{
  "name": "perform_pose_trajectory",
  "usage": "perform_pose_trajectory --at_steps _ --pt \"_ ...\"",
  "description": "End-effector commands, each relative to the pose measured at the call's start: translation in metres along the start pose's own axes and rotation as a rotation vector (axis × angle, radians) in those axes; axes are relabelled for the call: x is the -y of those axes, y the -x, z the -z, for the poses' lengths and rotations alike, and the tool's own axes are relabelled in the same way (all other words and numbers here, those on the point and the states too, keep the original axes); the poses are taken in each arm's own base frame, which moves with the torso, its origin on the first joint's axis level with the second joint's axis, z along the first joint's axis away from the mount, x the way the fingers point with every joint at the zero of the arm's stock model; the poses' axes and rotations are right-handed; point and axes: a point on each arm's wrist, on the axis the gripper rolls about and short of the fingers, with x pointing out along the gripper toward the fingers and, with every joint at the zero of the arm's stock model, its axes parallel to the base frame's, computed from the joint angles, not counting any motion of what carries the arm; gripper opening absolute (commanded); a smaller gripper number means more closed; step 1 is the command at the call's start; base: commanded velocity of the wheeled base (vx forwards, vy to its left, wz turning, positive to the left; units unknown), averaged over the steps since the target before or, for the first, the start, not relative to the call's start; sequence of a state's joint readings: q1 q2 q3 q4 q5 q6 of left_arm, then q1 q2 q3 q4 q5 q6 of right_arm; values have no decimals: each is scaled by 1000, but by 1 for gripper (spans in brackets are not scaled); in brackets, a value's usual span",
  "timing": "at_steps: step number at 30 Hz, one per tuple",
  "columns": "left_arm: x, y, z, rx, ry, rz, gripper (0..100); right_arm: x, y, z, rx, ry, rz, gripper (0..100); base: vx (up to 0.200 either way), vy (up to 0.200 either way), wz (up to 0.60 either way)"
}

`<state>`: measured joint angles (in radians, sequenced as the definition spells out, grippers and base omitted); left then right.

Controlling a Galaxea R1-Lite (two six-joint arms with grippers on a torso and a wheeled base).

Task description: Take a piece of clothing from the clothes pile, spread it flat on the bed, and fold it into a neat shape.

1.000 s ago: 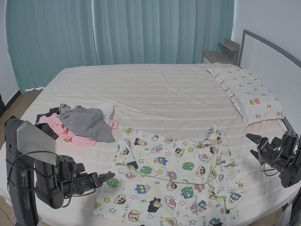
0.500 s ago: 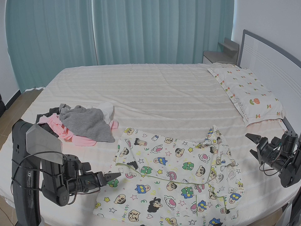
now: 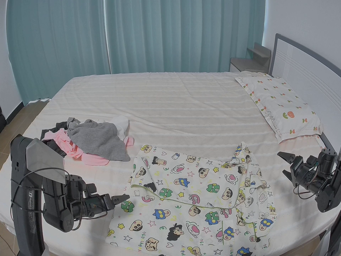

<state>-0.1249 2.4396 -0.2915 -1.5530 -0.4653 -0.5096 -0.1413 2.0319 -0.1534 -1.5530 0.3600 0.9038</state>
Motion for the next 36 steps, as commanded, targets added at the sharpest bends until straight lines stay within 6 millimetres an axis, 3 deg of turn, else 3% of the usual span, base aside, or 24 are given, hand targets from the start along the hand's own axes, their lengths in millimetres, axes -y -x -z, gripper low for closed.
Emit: perform_pose_trajectory --at_steps 1,5,12,24,31,36 --pt "5 -5 -2 7 -18 26 100 -1 -1 -1 9 6 -12 100 0 0 0" --pt "14 -20 7 -40 -43 59 100 -1 -5 -3 15 8 -20 100 0 0 0" --pt "19 -39 2 -75 -49 64 100 0 -6 -3 11 6 -15 100 0 0 0" --pt "8 -32 -4 -54 -104 -5 100 0 -5 -2 11 8 -15 100 0 0 0" --pt "9 -31 -12 -20 -102 1 100 0 -5 -2 11 8 -15 100 0 0 0" --pt "14 -32 -6 -44 -103 9 100 0 -5 -2 11 8 -15 100 0 0 0"
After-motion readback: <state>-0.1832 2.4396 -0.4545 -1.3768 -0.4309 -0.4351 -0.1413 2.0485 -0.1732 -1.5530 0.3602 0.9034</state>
